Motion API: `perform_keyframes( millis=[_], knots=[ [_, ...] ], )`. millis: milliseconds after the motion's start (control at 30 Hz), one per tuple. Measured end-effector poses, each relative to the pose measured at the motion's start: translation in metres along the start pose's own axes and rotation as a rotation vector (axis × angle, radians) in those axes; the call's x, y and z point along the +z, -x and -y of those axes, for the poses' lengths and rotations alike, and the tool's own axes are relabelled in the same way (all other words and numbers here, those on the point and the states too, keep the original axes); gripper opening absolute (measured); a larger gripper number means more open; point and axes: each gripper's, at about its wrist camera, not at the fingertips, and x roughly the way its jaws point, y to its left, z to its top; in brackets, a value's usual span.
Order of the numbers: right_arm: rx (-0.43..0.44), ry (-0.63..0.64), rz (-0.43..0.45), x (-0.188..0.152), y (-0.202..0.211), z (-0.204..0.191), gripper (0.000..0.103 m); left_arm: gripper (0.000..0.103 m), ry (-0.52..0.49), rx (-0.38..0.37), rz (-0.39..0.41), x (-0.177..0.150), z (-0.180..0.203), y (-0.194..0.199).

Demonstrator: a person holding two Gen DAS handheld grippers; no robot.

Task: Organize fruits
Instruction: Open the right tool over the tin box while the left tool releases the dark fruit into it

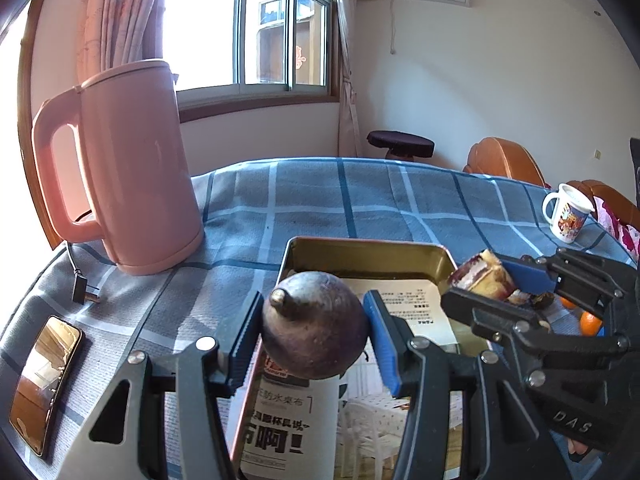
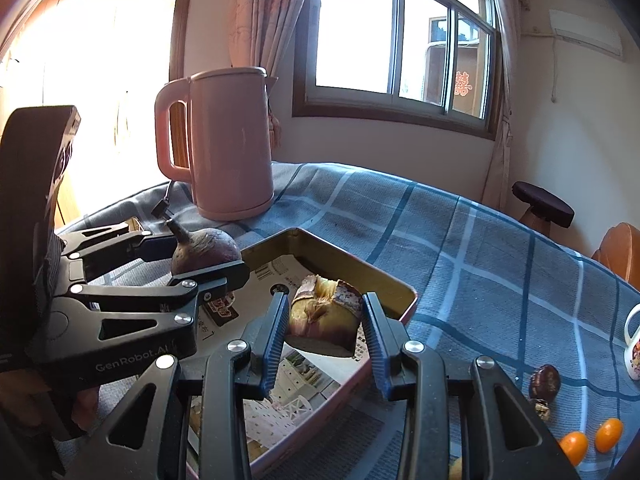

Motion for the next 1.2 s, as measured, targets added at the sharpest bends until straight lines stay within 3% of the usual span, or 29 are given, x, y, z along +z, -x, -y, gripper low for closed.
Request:
perform_keyframes(
  millis=[367, 967, 1100, 1200],
  knots=[
    [-0.003, 0.033, -0.050, -0.003, -0.016, -0.010, 0.040, 0.053, -0.007, 0.006, -0.044, -0.002, -0.005, -0.014],
    [-0.006, 0.015, -0.114, -0.010, -0.031, -0.007, 0.041, 0.055, -0.021, 0.018, -0.045, -0.005, -0.002, -0.017],
    [-0.011, 0.015, -0.089, -0.009, -0.025, -0.007, 0.059, 0.071, -0.004, 0.019, 0.000, -0.005, -0.002, -0.006],
    [-0.021, 0.005, -0.061, -0.009, -0.015, -0.004, 0.064, 0.073, 0.003, 0.007, 0.036, -0.003, 0.001, 0.007]
  ],
)
